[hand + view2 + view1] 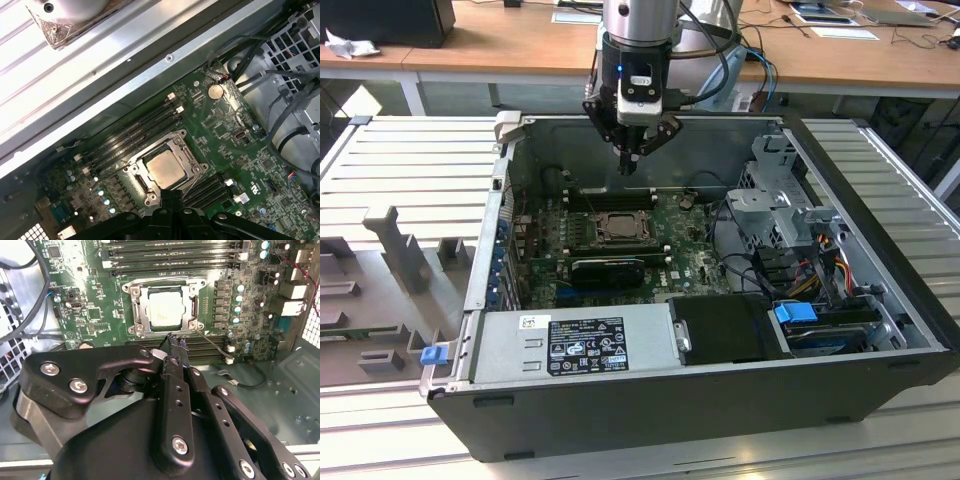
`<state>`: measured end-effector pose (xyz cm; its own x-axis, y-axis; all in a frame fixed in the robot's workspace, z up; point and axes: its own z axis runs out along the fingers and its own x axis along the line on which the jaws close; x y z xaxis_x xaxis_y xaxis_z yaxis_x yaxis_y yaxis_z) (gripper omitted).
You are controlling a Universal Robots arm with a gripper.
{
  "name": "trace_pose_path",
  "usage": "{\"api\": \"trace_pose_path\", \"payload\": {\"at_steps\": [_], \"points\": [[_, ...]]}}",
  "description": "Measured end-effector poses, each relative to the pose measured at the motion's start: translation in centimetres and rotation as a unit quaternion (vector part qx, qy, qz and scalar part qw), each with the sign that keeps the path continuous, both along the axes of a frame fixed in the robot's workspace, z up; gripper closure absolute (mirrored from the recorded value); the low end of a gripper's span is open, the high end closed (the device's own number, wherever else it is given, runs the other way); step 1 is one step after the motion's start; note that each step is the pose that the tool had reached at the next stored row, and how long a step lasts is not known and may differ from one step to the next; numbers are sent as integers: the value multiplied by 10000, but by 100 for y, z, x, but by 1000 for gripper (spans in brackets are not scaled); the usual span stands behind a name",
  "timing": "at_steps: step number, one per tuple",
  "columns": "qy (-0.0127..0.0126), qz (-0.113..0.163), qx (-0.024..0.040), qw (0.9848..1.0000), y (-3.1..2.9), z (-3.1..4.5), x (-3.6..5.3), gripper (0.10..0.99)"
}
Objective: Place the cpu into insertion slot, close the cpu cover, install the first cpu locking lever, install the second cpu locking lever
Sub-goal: 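Install the first cpu locking lever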
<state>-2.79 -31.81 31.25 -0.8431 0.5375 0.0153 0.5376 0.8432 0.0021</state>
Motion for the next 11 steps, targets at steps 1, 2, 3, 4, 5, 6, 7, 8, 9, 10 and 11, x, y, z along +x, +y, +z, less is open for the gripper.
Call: {"api": "trace_pose_path", "payload": {"at_steps": [1,2,3,4,5,6,7,8,9,10,11], "points": [[0,35,0,10000,0,0,0,980],[0,92,0,10000,0,0,0,980],[0,133,0,9999,0,0,0,980],[0,196,0,9998,0,0,0,980],[0,249,0,9997,0,0,0,980],[0,286,0,9996,0,0,0,980],[0,356,0,9994,0,0,0,980],[0,404,0,9992,0,0,0,980],[0,439,0,9990,0,0,0,980],[0,489,0,9988,0,0,0,980],[0,533,0,9986,0,0,0,980]]}}
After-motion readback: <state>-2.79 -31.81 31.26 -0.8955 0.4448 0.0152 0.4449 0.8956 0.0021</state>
